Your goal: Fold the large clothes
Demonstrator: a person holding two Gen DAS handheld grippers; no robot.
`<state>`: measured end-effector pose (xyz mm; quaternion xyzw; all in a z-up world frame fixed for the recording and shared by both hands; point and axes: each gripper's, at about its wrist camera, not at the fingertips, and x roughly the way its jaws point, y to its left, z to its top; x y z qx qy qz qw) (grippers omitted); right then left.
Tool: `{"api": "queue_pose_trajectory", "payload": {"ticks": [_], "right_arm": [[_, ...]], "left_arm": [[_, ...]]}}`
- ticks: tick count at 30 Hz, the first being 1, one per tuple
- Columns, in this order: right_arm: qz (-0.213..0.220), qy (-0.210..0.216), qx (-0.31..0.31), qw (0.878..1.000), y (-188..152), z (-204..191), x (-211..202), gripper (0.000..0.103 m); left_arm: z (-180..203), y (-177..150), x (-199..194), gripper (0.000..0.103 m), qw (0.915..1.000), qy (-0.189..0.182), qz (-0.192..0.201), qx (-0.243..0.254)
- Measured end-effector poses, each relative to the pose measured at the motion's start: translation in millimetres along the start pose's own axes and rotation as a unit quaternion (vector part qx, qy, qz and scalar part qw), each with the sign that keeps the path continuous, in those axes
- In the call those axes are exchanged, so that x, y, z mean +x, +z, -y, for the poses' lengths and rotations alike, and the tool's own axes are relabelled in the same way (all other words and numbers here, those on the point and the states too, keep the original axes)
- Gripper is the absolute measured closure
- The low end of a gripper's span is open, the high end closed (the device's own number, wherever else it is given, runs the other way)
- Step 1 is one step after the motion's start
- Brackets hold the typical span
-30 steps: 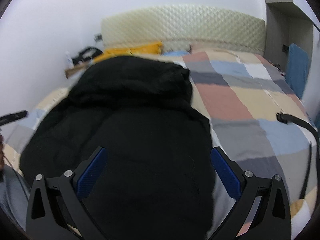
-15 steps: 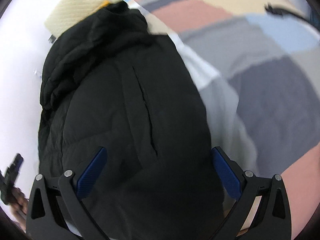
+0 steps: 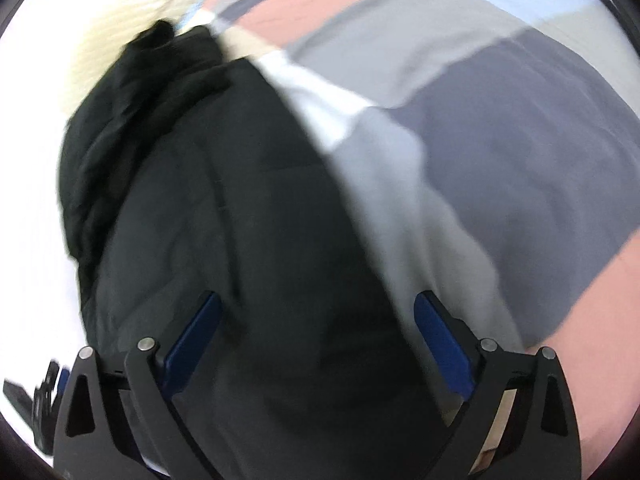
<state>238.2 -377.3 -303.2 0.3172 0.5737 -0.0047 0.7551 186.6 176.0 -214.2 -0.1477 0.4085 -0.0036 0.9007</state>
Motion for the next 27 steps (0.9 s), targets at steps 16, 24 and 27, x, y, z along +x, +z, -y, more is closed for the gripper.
{"api": "queue_pose_trajectory", "payload": {"ticks": [16, 24, 27], "right_arm": [[-0.059, 0.062, -0.041, 0.996, -18.5, -20.0, 14.0, 0.0], [-0.011, 0.183, -0.113, 0.977, -27.5, -48.3, -21.2, 0.014], [-0.032, 0.152, -0.075, 0.985, -22.6, -30.7, -8.2, 0.035]], "left_arm": [[7.6, -3.0, 1.7, 0.041, 0.9998, 0.011, 0.004, 0.013], [5.1, -1.5, 5.4, 0.041, 0.9999, 0.012, -0.004, 0.006], [1.5, -0.3, 4.1, 0.041, 1.0, 0.003, -0.006, -0.007]]}}
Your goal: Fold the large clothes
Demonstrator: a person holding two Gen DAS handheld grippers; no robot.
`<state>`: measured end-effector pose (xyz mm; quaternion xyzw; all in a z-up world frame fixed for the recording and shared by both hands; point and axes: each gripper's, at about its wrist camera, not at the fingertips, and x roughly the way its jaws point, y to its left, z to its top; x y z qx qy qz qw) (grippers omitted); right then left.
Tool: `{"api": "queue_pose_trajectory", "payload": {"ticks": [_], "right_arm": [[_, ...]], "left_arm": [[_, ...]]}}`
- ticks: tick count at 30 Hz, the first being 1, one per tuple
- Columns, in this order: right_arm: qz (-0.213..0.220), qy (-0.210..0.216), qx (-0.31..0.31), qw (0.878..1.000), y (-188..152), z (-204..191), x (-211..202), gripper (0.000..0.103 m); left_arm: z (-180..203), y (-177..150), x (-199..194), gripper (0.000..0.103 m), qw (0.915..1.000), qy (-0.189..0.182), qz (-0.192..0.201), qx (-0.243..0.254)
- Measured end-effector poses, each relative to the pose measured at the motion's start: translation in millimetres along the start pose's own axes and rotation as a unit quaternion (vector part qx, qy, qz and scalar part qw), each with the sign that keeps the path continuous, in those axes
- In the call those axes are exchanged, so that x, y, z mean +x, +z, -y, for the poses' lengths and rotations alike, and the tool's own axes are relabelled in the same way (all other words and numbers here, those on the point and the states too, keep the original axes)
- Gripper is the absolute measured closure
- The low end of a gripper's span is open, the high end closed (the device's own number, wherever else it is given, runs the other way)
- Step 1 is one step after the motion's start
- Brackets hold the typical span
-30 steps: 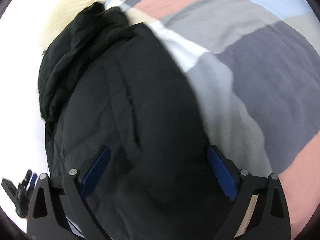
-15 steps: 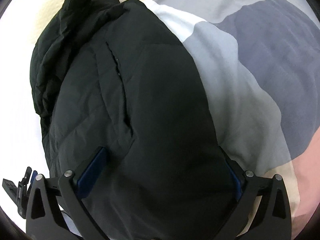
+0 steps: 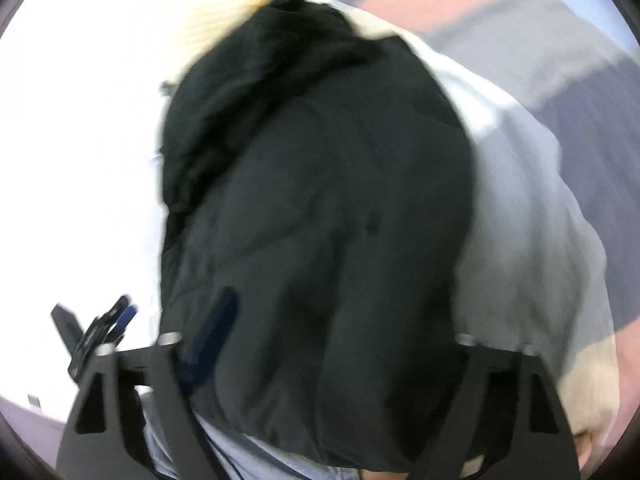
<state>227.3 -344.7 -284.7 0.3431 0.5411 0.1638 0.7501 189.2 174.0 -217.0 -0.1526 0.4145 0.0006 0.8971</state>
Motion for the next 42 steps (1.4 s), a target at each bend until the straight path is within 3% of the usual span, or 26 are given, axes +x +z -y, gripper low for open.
{"api": "queue_pose_trajectory", "payload": {"ticks": [4, 8, 10, 11, 12, 15, 18, 24, 26, 32, 35, 37, 42], "right_arm": [[-0.025, -0.021, 0.097, 0.995, 2.0, 42.2, 13.5, 0.038], [-0.031, -0.029, 0.074, 0.996, 0.6, 39.2, 15.1, 0.038], [-0.029, -0.031, 0.048, 0.998, -1.6, 29.9, 16.0, 0.055], [-0.021, -0.029, 0.041, 0.999, -2.0, 17.9, 23.6, 0.076], [-0.011, -0.019, 0.031, 0.999, -2.4, 13.2, 20.1, 0.083], [0.009, -0.011, 0.001, 1.0, -1.5, 0.0, 11.5, 0.09], [0.015, -0.007, -0.003, 1.0, -0.1, -2.3, 11.8, 0.09], [0.019, -0.019, -0.007, 1.0, 2.2, -9.4, 14.6, 0.09], [0.019, -0.025, -0.006, 0.999, 2.0, -11.5, 16.3, 0.09], [0.017, -0.042, 0.007, 0.999, 2.9, -9.8, 19.9, 0.089], [0.013, -0.045, 0.024, 0.999, 2.9, -2.2, 22.0, 0.086], [0.008, -0.041, 0.042, 0.998, 3.9, 3.5, 25.0, 0.083], [0.003, -0.025, 0.057, 0.998, 4.4, 7.7, 25.6, 0.079]], "left_arm": [[-5.5, 4.7, -10.7, 0.041, 0.9999, -0.007, 0.014, -0.008], [-22.0, 16.4, -20.6, 0.041, 0.9996, -0.025, -0.001, -0.01], [-34.6, 23.1, -35.4, 0.041, 0.9997, -0.01, 0.018, -0.01], [-43.9, 28.1, -46.0, 0.041, 0.9995, -0.002, 0.029, -0.01], [-50.5, 31.3, -51.6, 0.041, 0.9994, 0.002, 0.033, -0.011], [-82.4, 42.3, -64.4, 0.041, 0.9993, 0.005, 0.026, -0.025], [-120.3, 41.9, -50.7, 0.041, 0.9971, -0.024, -0.031, -0.065], [-168.0, 13.1, 11.8, 0.041, 0.9729, -0.098, -0.166, -0.128], [-174.1, 2.6, 36.5, 0.035, 0.961, -0.122, -0.206, -0.139], [-158.2, -20.2, 79.0, 0.032, 0.9301, -0.195, -0.285, -0.124], [-153.5, -26.4, 86.6, 0.03, 0.9269, -0.189, -0.303, -0.115], [-151.4, -27.1, 88.4, 0.03, 0.9207, -0.205, -0.31, -0.12], [-128.0, -17.2, 79.8, 0.03, 0.9021, -0.281, -0.311, -0.102]]}}
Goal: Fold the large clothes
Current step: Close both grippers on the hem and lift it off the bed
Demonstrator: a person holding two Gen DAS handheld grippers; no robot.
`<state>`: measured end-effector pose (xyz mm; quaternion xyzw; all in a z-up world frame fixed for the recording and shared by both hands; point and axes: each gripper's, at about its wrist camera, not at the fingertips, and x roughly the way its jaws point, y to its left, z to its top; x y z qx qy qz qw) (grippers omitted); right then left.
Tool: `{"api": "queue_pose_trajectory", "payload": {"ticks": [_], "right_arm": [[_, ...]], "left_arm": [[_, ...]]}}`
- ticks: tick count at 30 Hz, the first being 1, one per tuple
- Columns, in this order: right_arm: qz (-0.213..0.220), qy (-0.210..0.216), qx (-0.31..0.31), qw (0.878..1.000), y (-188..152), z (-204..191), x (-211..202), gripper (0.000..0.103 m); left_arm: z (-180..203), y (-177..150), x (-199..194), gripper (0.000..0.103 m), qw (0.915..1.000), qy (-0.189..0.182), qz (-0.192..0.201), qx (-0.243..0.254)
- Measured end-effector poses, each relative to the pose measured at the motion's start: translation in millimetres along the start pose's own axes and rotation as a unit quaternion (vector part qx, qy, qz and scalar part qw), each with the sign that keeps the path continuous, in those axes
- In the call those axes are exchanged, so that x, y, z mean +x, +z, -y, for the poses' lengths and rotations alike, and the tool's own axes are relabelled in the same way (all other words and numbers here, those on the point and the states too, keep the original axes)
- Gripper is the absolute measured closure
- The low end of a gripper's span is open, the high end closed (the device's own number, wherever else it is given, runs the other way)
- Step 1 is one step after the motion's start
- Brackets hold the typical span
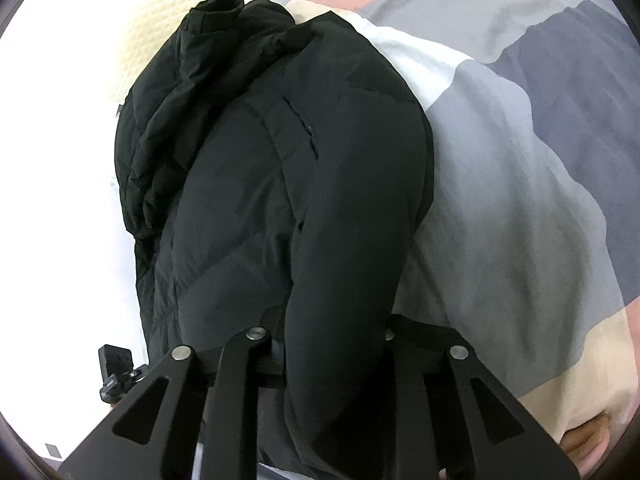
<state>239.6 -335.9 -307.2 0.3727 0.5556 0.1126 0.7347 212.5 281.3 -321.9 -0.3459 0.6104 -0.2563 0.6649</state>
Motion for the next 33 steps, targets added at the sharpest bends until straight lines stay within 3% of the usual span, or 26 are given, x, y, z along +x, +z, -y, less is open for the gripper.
{"api": "queue_pose_trajectory", "payload": {"ticks": [3, 7, 9, 14, 20, 24, 27, 29, 33], "right_arm": [[0.002, 0.016, 0.009, 1.0, 0.1, 1.4, -1.6, 0.073], [-0.006, 0.014, 0.011, 1.0, -0.2, 5.2, 0.8, 0.064], [-0.015, -0.002, 0.026, 1.0, 0.5, 11.8, 4.9, 0.064], [-0.021, 0.0, 0.026, 0.999, -1.4, 12.8, 6.6, 0.062], [0.007, 0.113, -0.037, 0.993, -4.3, -19.2, -9.3, 0.062], [0.022, 0.126, -0.045, 0.991, -5.5, -22.7, -16.8, 0.065], [0.022, 0.112, -0.036, 0.993, -4.4, -17.3, -15.0, 0.079], [0.022, 0.106, -0.037, 0.993, -5.7, -17.0, -13.4, 0.083], [0.027, 0.096, -0.056, 0.993, -5.5, -19.2, -17.0, 0.09]], "left_arm": [[22.3, 2.2, -2.1, 0.03, 0.9996, -0.018, 0.001, 0.022], [21.5, 7.7, 13.3, 0.032, 0.9994, 0.027, -0.02, 0.009], [15.3, 7.8, 20.9, 0.039, 0.9982, 0.048, -0.032, -0.014], [18.0, 6.7, 21.1, 0.04, 0.9979, 0.051, -0.034, -0.02], [41.6, 15.0, 30.3, 0.04, 0.9991, 0.036, -0.022, 0.003], [45.2, 18.5, 34.0, 0.04, 0.9989, 0.045, -0.016, 0.003], [47.2, 18.3, 39.4, 0.056, 0.9974, 0.071, -0.012, -0.003], [46.5, 17.1, 37.1, 0.074, 0.9962, 0.086, 0.001, -0.014], [61.0, 11.4, 21.4, 0.089, 0.9951, 0.09, 0.04, 0.001]]}}
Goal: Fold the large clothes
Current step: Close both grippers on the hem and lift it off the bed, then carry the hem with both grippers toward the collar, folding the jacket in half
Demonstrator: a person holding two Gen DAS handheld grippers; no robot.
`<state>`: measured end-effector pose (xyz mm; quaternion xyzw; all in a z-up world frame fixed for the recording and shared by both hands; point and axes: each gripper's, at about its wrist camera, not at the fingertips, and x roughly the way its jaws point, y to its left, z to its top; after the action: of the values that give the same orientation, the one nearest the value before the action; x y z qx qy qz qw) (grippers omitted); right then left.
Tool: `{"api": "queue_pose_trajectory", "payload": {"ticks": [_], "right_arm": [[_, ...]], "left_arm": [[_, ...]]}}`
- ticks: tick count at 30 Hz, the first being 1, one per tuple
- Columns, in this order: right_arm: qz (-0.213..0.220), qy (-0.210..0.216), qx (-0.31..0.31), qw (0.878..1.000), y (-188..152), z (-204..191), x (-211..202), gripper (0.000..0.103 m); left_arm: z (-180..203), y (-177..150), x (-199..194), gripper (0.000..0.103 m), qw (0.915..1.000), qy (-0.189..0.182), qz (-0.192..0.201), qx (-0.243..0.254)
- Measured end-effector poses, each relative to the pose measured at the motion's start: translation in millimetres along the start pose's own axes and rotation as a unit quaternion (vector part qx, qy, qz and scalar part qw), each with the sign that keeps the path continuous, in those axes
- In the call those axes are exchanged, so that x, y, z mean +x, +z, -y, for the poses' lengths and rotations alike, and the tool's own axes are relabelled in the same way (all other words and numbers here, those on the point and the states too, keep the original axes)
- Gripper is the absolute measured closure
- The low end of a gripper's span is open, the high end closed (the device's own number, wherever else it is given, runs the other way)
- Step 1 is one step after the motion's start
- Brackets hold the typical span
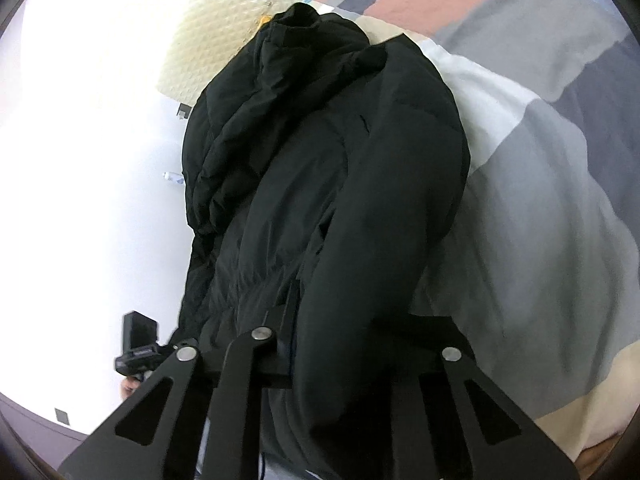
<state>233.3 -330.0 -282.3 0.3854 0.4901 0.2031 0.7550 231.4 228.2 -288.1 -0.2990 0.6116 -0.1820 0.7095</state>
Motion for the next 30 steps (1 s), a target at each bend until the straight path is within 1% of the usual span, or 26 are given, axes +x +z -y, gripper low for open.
{"api": "queue_pose_trajectory", "payload": {"ticks": [2, 6, 8, 11, 14, 18, 22, 25, 27, 28, 30], "right_arm": [[0.005, -0.003, -0.006, 1.0, 0.6, -1.9, -4.4, 0.092], [0.027, 0.019, -0.007, 0.999, 7.7, -9.3, -27.0, 0.094], [0.051, 0.03, -0.009, 0.998, 16.9, -17.9, -44.1, 0.094], [0.095, 0.043, -0.008, 0.994, 31.5, -34.5, -72.1, 0.094], [0.128, 0.063, -0.024, 0.99, 43.0, -60.7, -98.1, 0.094], [0.152, 0.076, -0.055, 0.984, 43.3, -89.3, -131.1, 0.095], [0.165, 0.095, -0.064, 0.98, 28.6, -99.7, -156.4, 0.095], [0.173, 0.097, -0.068, 0.978, 7.8, -101.0, -174.7, 0.095], [0.181, 0.104, -0.07, 0.976, -8.8, -102.3, -187.1, 0.095], [0.183, 0.109, -0.07, 0.975, -12.0, -101.1, -190.1, 0.095], [0.189, 0.114, -0.077, 0.972, -27.9, -103.5, -203.4, 0.095]], "left_arm": [[15.9, -1.6, -12.9, 0.092, 0.9991, -0.011, 0.04, 0.011], [47.6, -1.7, -40.9, 0.094, 0.9947, -0.024, 0.097, 0.022], [64.1, 0.0, -56.7, 0.094, 0.9917, -0.037, 0.121, 0.023], [84.9, 0.0, -90.3, 0.095, 0.9841, -0.068, 0.161, 0.03], [99.8, -6.8, -118.0, 0.095, 0.9771, -0.082, 0.194, 0.033], [110.2, -23.1, -144.9, 0.095, 0.971, -0.106, 0.21, 0.039], [119.9, -52.0, -168.5, 0.095, 0.9674, -0.113, 0.221, 0.049], [122.3, -76.6, -183.8, 0.097, 0.965, -0.11, 0.232, 0.052], [122.0, -91.2, -193.6, 0.097, 0.9642, -0.117, 0.231, 0.056], [122.5, -100.3, -199.1, 0.097, 0.9637, -0.118, 0.231, 0.062], [125.2, -116.7, -205.4, 0.097, 0.9631, -0.11, 0.234, 0.075]]}}
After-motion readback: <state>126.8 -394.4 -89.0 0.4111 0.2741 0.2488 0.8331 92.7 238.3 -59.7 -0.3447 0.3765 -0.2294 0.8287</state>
